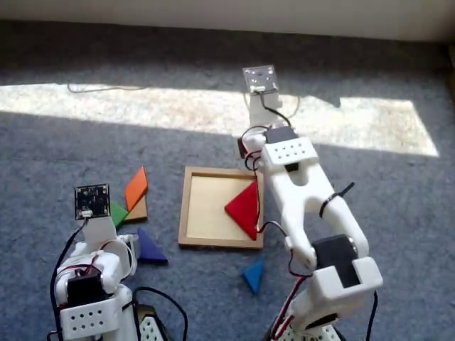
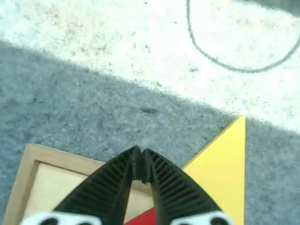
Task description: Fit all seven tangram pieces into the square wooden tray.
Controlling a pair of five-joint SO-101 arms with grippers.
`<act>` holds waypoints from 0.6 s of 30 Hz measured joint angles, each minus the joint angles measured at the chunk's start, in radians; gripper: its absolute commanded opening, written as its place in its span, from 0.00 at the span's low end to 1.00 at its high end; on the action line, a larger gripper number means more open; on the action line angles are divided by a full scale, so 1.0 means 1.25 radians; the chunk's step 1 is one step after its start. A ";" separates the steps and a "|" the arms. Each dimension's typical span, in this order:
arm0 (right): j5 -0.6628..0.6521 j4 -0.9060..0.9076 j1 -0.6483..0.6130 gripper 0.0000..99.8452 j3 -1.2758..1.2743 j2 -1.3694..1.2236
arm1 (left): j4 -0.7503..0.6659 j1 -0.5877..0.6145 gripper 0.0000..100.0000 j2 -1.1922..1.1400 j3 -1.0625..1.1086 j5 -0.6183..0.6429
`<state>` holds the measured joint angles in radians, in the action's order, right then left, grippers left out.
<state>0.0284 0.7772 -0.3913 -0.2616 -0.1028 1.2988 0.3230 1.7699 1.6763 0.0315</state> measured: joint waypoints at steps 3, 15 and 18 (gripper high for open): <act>0.000 -0.034 0.004 0.01 0.000 -0.093 | 0.000 0.000 0.19 0.000 0.000 0.000; -0.001 -0.029 0.149 0.01 0.069 -0.223 | 0.000 0.000 0.19 0.000 0.000 0.000; -0.001 0.018 0.173 0.01 0.103 -0.225 | 0.000 0.000 0.19 0.000 0.000 0.000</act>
<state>0.0269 0.8002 -0.1749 -0.1327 -0.3836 1.2988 0.3230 1.7699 1.6763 0.0315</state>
